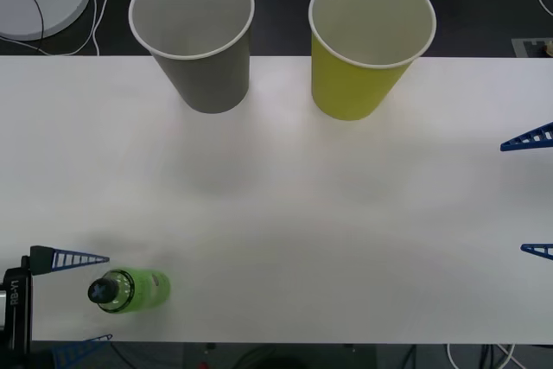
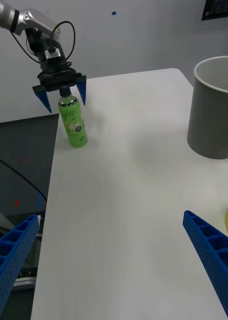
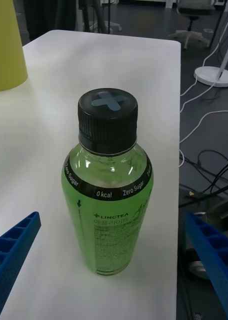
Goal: Put the can into the green bin and the plastic bottle into the gray bin
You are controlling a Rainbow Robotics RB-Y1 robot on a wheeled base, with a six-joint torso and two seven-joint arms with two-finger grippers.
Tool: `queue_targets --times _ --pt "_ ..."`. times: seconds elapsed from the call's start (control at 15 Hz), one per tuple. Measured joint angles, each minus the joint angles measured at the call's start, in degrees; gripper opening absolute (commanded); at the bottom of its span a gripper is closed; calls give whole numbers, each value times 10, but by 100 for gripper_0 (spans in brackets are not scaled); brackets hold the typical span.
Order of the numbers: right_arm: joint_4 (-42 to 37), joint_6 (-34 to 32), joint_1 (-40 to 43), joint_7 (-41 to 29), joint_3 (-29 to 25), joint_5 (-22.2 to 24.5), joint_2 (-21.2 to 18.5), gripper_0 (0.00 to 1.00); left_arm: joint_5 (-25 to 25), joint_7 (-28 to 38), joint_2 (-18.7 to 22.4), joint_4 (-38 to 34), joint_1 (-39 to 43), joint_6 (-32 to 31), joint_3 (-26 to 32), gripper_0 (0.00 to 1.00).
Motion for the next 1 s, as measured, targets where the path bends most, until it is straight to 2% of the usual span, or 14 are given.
queue_targets --times 1.0 --pt "0 0 0 0 0 0 0 100 -18 12 -58 -4 -23 7 -8 100"
